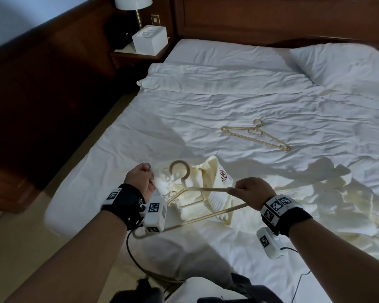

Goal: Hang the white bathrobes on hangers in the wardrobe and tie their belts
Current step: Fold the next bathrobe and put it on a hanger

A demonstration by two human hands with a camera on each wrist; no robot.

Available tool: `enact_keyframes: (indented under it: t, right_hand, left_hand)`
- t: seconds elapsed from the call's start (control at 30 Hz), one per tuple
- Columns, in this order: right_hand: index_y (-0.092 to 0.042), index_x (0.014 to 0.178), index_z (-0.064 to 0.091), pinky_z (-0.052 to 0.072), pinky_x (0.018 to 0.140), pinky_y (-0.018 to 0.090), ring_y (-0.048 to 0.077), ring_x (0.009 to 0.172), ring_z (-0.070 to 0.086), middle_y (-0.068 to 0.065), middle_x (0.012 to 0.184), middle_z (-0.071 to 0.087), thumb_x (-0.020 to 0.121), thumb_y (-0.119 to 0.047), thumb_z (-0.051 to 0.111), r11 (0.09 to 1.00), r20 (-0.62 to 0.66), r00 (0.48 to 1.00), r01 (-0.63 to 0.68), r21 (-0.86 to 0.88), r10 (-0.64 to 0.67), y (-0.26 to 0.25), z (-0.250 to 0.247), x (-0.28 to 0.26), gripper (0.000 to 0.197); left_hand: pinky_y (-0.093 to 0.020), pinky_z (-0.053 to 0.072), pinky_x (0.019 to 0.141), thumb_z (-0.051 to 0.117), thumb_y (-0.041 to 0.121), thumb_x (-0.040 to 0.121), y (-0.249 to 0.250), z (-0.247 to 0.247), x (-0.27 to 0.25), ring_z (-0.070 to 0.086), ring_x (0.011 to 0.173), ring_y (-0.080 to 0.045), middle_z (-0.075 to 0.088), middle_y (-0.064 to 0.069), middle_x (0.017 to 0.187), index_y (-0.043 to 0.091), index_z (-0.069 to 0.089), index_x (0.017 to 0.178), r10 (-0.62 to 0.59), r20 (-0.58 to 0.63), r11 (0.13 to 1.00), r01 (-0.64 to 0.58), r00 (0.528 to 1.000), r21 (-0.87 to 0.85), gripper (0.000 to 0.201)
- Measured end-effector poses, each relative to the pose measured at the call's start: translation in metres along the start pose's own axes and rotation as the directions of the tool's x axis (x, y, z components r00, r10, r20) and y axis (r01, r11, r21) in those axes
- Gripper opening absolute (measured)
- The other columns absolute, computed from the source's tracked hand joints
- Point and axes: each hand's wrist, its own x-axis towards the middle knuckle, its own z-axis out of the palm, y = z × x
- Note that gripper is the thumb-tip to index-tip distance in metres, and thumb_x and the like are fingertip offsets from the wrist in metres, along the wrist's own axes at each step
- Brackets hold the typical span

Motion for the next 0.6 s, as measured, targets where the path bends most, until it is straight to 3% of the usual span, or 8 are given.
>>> enact_keyframes:
  t: [0.17,0.27,0.4,0.6]
  right_hand:
    - [-0.015,0.052,0.048,0.036,0.054,0.028,0.011,0.049,0.041,-0.003,0.048,0.041,0.083,-0.056,0.061,0.998,0.05,0.997,0.055,0.036,-0.057,-0.008,0.008,0.003,0.053]
    - [-0.016,0.051,0.045,0.036,0.055,0.03,0.01,0.048,0.038,-0.004,0.047,0.038,0.081,-0.059,0.061,0.995,0.06,0.996,0.063,0.075,-0.068,-0.005,0.013,0.003,0.054]
    - [-0.013,0.054,0.044,0.038,0.055,0.03,0.01,0.047,0.04,-0.004,0.048,0.038,0.076,-0.067,0.057,0.988,0.098,0.992,0.064,0.141,-0.079,0.0,0.022,0.0,0.06]
    - [-0.014,0.055,0.047,0.038,0.059,0.029,0.009,0.052,0.042,-0.003,0.051,0.043,0.082,-0.062,0.058,0.997,0.15,0.986,0.071,-0.032,-0.066,-0.009,0.025,-0.005,0.056]
  left_hand:
    - [-0.024,0.04,0.057,0.025,-0.022,0.075,0.002,0.003,-0.003,0.046,0.068,-0.02,0.043,-0.009,0.073,0.014,0.044,0.066,0.023,0.001,1.0,-0.023,1.0,0.003,0.042]
    - [-0.029,0.037,0.063,0.027,-0.022,0.073,0.002,-0.003,-0.002,0.045,0.072,-0.022,0.041,-0.009,0.074,0.017,0.047,0.061,0.038,0.015,0.999,-0.038,0.999,0.003,0.045]
    - [-0.033,0.042,0.068,0.028,-0.024,0.076,0.001,-0.005,-0.009,0.049,0.072,-0.023,0.043,-0.008,0.07,0.014,0.042,0.065,0.037,0.04,0.999,-0.037,0.999,0.002,0.042]
    - [-0.028,0.048,0.058,0.032,-0.025,0.079,0.005,-0.006,-0.018,0.052,0.061,-0.019,0.043,-0.004,0.064,0.013,0.041,0.066,0.055,0.122,0.998,-0.057,0.991,0.012,0.041]
